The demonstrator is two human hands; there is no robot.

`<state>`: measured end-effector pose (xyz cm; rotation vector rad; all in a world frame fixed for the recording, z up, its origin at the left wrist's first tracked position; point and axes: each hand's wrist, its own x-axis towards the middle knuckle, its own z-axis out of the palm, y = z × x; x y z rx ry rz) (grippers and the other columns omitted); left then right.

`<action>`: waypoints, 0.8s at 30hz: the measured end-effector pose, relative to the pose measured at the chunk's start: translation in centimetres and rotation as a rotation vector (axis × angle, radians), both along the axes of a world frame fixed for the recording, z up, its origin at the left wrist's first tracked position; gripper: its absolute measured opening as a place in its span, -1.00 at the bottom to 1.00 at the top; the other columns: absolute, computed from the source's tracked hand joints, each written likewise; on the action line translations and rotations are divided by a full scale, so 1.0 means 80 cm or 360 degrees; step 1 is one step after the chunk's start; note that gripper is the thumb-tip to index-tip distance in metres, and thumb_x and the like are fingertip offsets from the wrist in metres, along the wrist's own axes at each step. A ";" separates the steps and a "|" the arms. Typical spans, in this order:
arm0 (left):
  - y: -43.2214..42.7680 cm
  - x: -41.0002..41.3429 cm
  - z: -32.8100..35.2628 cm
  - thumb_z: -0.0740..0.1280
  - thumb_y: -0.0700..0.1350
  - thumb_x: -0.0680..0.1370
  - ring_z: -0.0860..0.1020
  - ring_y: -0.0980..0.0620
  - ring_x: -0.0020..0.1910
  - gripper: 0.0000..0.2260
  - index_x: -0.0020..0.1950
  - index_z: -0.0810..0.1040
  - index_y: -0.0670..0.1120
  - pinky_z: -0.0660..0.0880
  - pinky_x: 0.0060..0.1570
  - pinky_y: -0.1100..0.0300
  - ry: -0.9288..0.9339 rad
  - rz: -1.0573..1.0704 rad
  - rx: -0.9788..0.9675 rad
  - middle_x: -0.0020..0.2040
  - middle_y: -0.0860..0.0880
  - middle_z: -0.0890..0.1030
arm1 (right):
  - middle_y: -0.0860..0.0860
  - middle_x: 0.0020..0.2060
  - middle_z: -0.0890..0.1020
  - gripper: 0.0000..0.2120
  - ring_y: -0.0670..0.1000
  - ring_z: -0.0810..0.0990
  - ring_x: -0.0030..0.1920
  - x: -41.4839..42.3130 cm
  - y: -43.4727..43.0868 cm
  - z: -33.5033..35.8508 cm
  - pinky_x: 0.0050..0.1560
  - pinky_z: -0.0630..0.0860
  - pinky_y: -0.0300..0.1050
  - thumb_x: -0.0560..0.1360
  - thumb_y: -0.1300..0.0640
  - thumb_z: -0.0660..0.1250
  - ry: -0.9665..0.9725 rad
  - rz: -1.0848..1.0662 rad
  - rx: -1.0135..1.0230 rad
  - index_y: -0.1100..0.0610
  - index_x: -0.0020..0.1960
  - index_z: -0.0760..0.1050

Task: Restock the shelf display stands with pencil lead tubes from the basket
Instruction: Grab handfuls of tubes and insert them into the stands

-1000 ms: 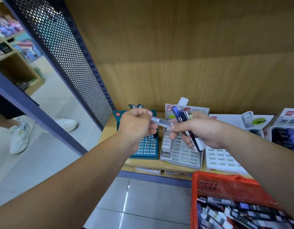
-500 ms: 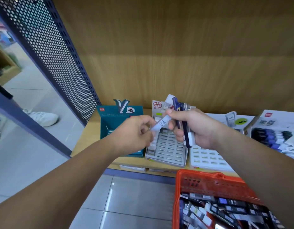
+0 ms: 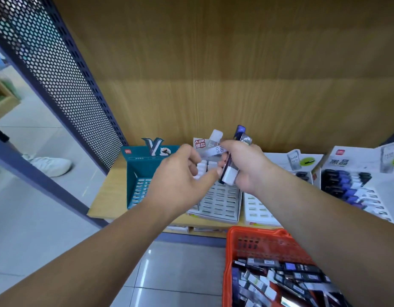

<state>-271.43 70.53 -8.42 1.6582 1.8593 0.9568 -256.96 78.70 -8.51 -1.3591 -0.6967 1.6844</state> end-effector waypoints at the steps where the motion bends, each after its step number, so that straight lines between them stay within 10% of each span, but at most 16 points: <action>1: -0.002 0.012 -0.001 0.53 0.24 0.40 0.54 0.13 -0.34 -0.67 -0.11 0.49 0.08 0.53 -0.27 0.11 -0.0023 -0.0053 -0.0024 -0.30 0.05 0.59 | 0.05 -0.45 0.46 -0.85 0.03 0.45 -0.51 -0.001 0.000 0.002 -0.39 0.49 -0.09 0.55 0.20 0.42 0.0003 -0.0042 0.0001 0.21 0.08 0.53; 15: 0.003 0.045 -0.012 0.53 -0.01 0.52 0.43 0.15 -0.45 -0.76 -0.18 0.52 -0.06 0.43 -0.36 0.23 -0.0240 -0.0159 -0.0044 -0.43 0.11 0.52 | 0.04 -0.43 0.47 -0.89 0.03 0.48 -0.41 0.012 -0.001 0.017 -0.21 0.51 -0.06 0.58 0.15 0.37 0.0220 0.0123 -0.0128 0.15 -0.09 0.51; 24: -0.010 0.011 0.002 0.49 -0.19 0.53 0.70 -0.21 -0.21 -0.82 -0.09 0.49 -0.10 0.65 -0.13 -0.22 -0.0300 -0.0510 -0.0454 -0.19 -0.24 0.68 | 0.00 -0.47 0.36 -0.90 0.01 0.33 -0.50 0.047 0.011 0.013 -0.35 0.38 -0.16 0.55 0.14 0.32 0.0182 -0.0090 -0.0193 0.10 -0.10 0.41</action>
